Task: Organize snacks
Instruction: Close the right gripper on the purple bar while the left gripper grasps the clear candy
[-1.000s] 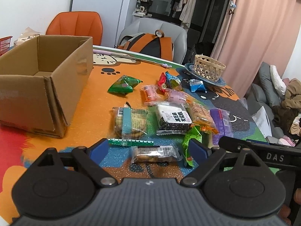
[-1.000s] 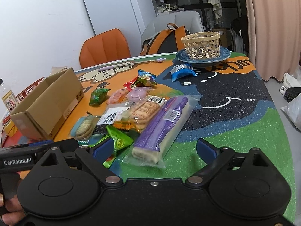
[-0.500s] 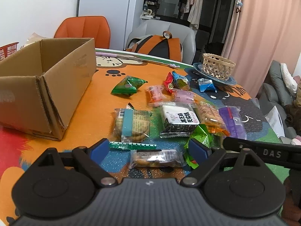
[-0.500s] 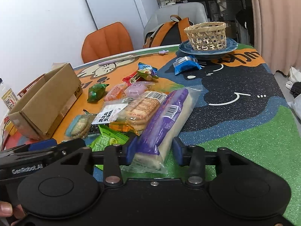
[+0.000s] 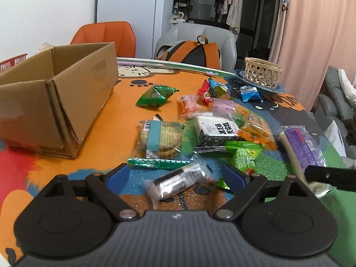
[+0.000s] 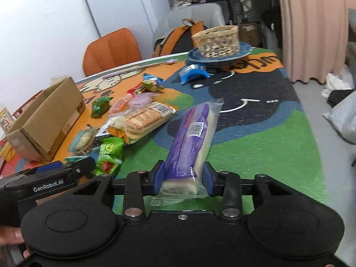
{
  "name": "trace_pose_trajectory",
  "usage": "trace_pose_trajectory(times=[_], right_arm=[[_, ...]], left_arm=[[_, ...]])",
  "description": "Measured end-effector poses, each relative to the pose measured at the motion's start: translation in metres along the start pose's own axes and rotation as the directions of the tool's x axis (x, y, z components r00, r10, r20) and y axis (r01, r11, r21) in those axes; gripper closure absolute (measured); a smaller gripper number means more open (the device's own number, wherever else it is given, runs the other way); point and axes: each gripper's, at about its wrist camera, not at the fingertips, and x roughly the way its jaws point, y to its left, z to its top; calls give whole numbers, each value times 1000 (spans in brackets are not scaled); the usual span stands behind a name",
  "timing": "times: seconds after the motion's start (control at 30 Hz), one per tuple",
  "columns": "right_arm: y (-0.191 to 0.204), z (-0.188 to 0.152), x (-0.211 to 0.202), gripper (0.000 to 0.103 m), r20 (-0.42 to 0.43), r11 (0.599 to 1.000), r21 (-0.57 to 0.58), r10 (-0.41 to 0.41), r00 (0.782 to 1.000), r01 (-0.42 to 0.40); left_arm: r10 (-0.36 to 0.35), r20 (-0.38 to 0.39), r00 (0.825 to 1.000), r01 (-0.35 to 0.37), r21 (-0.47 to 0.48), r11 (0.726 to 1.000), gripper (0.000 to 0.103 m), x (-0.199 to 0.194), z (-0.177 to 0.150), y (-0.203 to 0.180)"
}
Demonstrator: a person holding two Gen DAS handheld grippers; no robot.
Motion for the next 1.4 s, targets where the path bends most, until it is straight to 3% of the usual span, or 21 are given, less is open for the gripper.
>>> trace_pose_trajectory(times=[0.1,0.17,0.37,0.63,0.7,0.8,0.87,0.9,0.93,1.0,1.2,1.4], right_arm=[[3,1,1,53,7,1000,-5,-3,1000,3],[7,2,3,34,21,1000,-18,-6,1000,7],[20,6,9,14,57,997,-77,-26,998,30],[30,8,31,12,34,989,-131,-59,998,63],[32,5,35,15,21,986,-149,-70,997,72],[35,1,36,38,24,979,-178,-93,995,96],[36,2,33,63,25,976,-190,-108,994,111],[34,4,32,65,18,979,-180,-95,995,96],[32,5,31,67,10,983,-165,-81,997,81],[30,5,28,69,7,986,-149,-70,997,71],[33,4,19,70,28,990,-128,-57,998,61],[38,5,10,71,53,991,-122,-48,997,54]], left_arm=[[14,3,1000,-14,2,1000,12,-1,0,6],[12,-3,1000,-13,-5,1000,12,-1,-1,10],[12,-15,1000,-12,-16,1000,26,-2,-2,15],[5,-2,1000,-5,-19,1000,46,-4,-3,17],[1,0,1000,-1,-29,1000,51,-5,-3,20],[-6,3,1000,6,-34,999,55,-7,-2,23],[-11,11,1000,12,-36,999,57,-9,0,24],[-15,15,1000,15,-38,999,58,-10,1,24],[-19,20,1000,20,-40,999,60,-11,2,24],[-28,24,999,29,-40,999,83,-13,4,26],[-45,18,999,46,-62,997,87,-13,4,36],[-92,12,996,93,-80,992,100,-15,2,42]])
